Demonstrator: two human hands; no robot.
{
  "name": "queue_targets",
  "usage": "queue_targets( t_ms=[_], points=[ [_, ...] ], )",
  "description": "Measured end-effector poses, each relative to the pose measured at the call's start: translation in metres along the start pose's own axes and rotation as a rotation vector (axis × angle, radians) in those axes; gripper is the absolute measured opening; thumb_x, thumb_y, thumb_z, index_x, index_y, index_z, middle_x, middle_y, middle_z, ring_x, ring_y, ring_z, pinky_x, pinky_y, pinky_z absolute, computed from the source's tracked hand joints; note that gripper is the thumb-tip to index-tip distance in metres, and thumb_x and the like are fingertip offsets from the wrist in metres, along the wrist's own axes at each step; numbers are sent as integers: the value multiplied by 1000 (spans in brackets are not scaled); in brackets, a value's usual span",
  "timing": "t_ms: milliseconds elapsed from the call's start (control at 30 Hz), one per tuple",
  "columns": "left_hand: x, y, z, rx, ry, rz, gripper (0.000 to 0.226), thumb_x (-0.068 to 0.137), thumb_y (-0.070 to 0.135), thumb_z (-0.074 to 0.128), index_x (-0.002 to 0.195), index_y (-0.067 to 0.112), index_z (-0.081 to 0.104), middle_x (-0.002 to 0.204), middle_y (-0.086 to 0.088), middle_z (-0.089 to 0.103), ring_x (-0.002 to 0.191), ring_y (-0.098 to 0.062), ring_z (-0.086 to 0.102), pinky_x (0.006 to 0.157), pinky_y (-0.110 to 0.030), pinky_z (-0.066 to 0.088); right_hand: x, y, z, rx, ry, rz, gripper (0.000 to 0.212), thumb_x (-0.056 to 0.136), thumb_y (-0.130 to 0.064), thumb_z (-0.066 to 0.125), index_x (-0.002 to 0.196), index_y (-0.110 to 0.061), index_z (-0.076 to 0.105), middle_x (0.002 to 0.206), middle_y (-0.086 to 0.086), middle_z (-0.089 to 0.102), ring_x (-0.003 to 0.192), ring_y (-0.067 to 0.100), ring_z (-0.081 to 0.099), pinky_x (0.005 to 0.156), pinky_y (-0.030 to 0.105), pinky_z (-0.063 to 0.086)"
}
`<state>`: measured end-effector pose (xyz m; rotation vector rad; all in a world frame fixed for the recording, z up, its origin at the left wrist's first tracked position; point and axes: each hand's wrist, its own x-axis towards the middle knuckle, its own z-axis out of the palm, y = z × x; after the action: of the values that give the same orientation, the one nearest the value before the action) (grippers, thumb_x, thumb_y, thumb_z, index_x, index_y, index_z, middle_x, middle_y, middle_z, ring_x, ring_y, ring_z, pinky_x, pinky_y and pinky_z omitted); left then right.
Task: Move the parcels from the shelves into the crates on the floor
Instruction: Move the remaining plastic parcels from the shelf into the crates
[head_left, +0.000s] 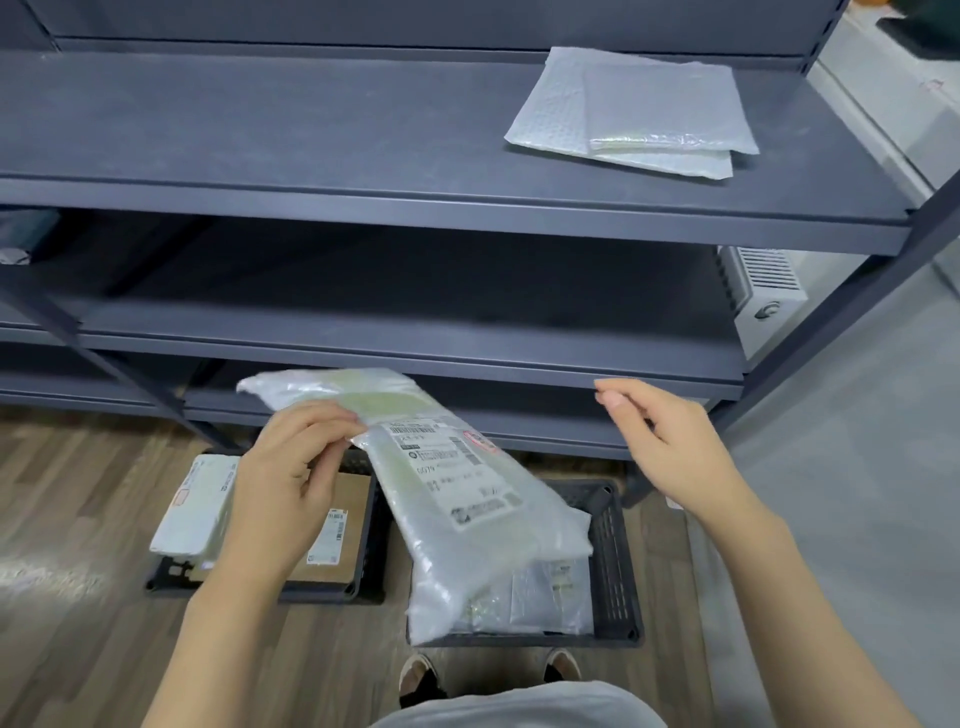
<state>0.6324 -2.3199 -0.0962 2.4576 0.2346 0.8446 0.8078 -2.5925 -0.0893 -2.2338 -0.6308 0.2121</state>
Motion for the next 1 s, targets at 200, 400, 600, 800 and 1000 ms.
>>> queue_targets(
  t_ms=[200,400,600,800,1000],
  points=[
    [4,22,17,-79,56,54,23,88,12,49,88,3,70,100,2,63,117,8,49,100,-16,40,1,-18,28,-25,-341,48,34,96,-38,48,121,-19,63,112,-9,66,98,4,59,80,14,41],
    [3,28,22,-106,48,61,19,87,7,50,86,4,69,100,4,61,119,1,49,97,-21,44,-1,-13,43,-23,-485,79,30,97,-37,46,95,-15,65,77,3,66,58,13,48,59,25,38],
    [1,24,25,-45,31,67,19,87,17,54,92,15,72,104,6,42,100,-16,50,84,-29,46,0,-9,40,208,-330,194,12,90,-26,62,96,-27,72,81,-2,73,73,16,65,77,30,53],
    [-3,31,30,-41,-57,-10,28,90,23,49,102,9,71,97,7,62,85,-8,58,73,-31,49,4,-7,27,294,-134,249,13,81,-22,73,92,-23,67,85,-4,70,80,11,66,76,25,55],
    [-2,44,46,-131,-120,-101,34,93,22,49,124,13,61,125,11,55,113,0,54,85,-33,53,-1,0,19,269,-29,242,14,78,-19,76,85,-23,64,80,-9,67,75,3,62,67,11,48]
  ],
)
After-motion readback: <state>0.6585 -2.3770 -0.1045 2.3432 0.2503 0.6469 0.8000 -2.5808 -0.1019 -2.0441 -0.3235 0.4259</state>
